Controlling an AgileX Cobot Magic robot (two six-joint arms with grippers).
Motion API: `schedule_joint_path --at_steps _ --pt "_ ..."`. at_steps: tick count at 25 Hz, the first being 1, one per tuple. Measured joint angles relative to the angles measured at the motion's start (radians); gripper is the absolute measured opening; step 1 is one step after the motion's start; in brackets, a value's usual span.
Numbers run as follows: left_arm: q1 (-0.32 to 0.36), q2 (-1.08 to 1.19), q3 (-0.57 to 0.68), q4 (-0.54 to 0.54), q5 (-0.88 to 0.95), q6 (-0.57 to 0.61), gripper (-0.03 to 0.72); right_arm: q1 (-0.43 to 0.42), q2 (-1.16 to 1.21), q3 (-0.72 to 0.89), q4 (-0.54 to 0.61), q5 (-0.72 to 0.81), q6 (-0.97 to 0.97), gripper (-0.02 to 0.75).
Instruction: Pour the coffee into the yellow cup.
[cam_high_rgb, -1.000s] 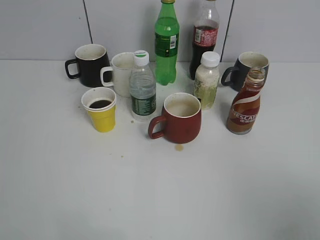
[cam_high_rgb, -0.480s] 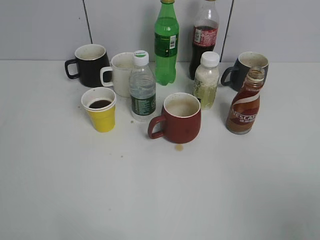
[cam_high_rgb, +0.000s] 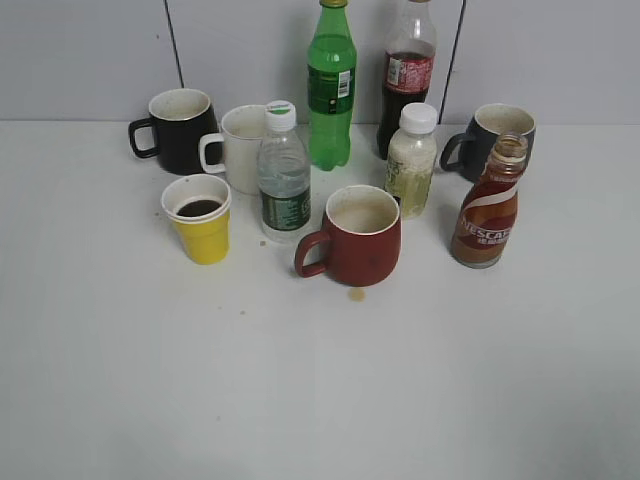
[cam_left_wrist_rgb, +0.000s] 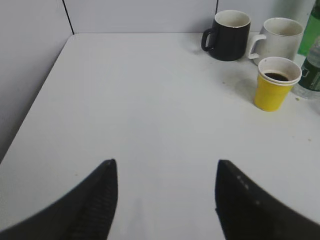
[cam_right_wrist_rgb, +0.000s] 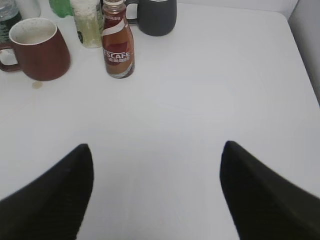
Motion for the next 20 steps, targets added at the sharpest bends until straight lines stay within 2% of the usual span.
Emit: schedule_joint_path --at_steps 6,20 --pt "0.000 -0.001 0.000 0.000 0.000 0.000 0.470 -0.042 -0.002 0.000 0.000 0.001 0.000 0.592" --pt "0.030 -0.001 0.000 0.000 0.000 0.000 0.468 -0.044 -0.002 0.000 0.001 0.000 0.001 0.592"
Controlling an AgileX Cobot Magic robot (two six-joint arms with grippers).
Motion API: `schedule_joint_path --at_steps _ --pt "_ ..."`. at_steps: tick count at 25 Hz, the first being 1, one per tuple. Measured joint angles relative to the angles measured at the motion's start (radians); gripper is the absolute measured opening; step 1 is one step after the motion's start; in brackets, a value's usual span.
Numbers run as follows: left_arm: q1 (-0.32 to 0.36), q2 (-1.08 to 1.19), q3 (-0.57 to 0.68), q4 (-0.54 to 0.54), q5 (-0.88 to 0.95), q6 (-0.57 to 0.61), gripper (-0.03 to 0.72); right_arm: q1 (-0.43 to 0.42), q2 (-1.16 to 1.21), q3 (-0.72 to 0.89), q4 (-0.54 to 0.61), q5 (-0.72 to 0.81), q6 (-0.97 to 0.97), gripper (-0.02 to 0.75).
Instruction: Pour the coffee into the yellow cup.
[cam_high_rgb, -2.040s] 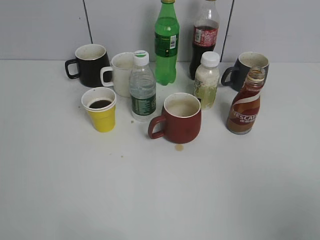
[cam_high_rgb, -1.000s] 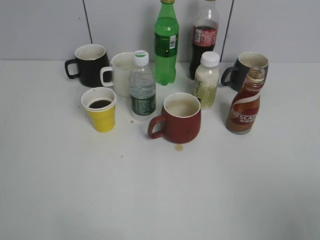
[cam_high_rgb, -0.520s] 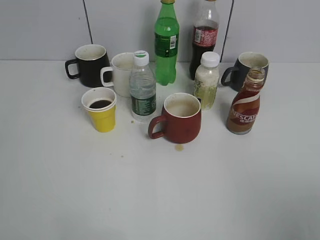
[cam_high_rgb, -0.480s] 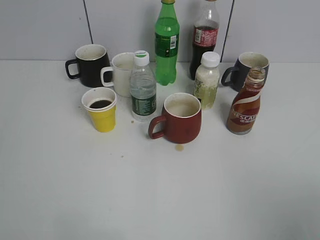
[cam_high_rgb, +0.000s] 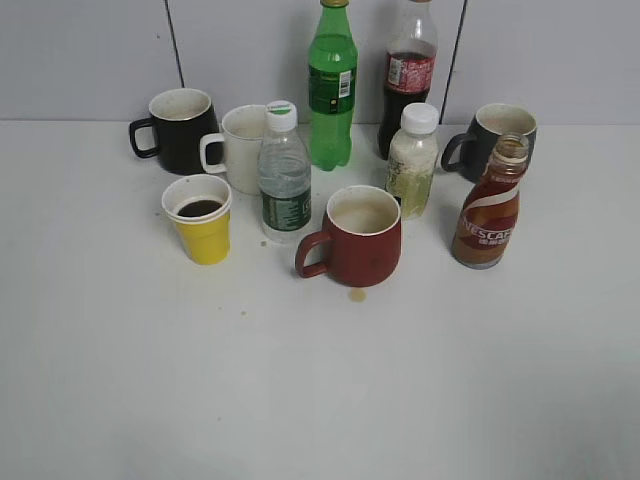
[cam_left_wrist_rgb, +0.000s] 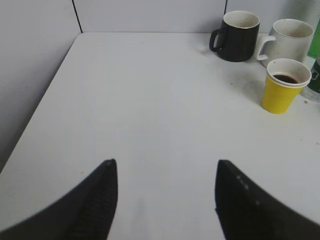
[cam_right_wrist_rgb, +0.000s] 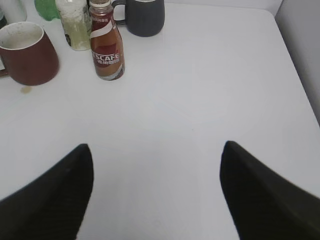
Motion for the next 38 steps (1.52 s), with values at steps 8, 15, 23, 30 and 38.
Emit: schedule_joint_path --at_steps 8,15,23,30,38 --pt "0.000 0.000 0.000 0.000 0.000 0.000 0.468 0.000 0.000 0.000 0.000 0.000 -0.001 0.589" --pt "0.000 0.000 0.000 0.000 0.000 0.000 0.468 0.000 0.000 0.000 0.000 0.000 -0.001 0.588" --pt "0.000 0.000 0.000 0.000 0.000 0.000 0.468 0.000 0.000 0.000 0.000 0.001 0.000 0.587" --pt "0.000 0.000 0.000 0.000 0.000 0.000 0.468 0.000 0.000 0.000 0.000 -0.001 0.000 0.587" --pt "0.000 0.000 0.000 0.000 0.000 0.000 0.468 0.000 0.000 0.000 0.000 0.000 -0.001 0.587"
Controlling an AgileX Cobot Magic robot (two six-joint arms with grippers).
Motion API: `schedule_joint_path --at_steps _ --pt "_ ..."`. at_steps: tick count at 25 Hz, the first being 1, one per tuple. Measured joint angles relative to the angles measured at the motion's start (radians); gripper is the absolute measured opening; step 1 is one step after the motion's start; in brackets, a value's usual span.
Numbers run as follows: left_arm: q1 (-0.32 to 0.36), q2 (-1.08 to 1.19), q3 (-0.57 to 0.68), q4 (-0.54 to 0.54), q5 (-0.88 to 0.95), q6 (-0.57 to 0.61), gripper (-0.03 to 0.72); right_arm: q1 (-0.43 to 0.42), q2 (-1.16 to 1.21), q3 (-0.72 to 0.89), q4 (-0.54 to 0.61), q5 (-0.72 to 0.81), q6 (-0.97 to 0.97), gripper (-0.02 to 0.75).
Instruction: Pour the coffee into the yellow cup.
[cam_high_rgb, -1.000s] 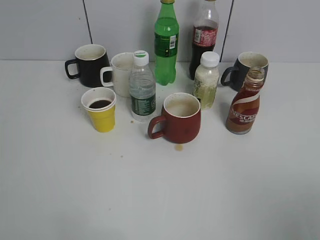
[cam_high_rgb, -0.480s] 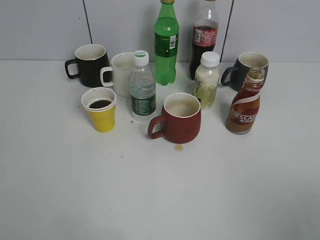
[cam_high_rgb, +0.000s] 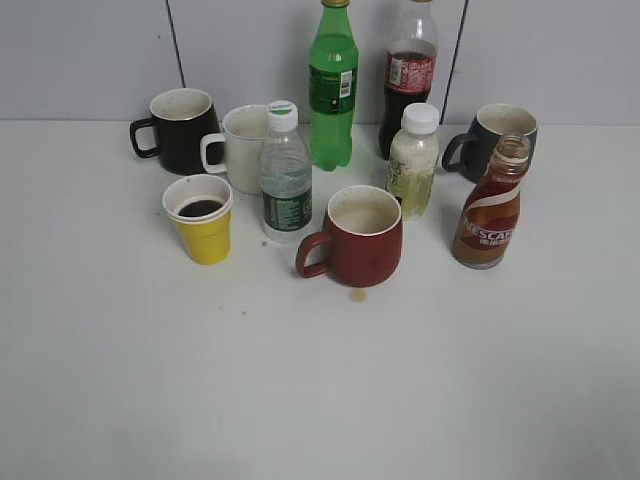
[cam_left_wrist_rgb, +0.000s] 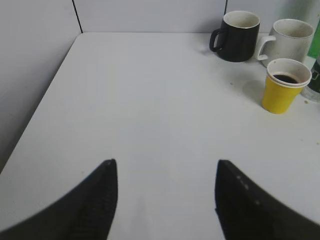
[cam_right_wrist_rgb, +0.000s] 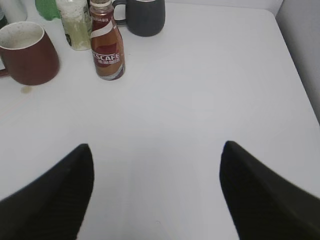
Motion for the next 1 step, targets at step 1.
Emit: schedule_joint_path --at_steps 1 --pt "0.000 0.000 0.000 0.000 0.000 0.000 0.468 0.000 0.000 0.000 0.000 0.000 0.000 0.587"
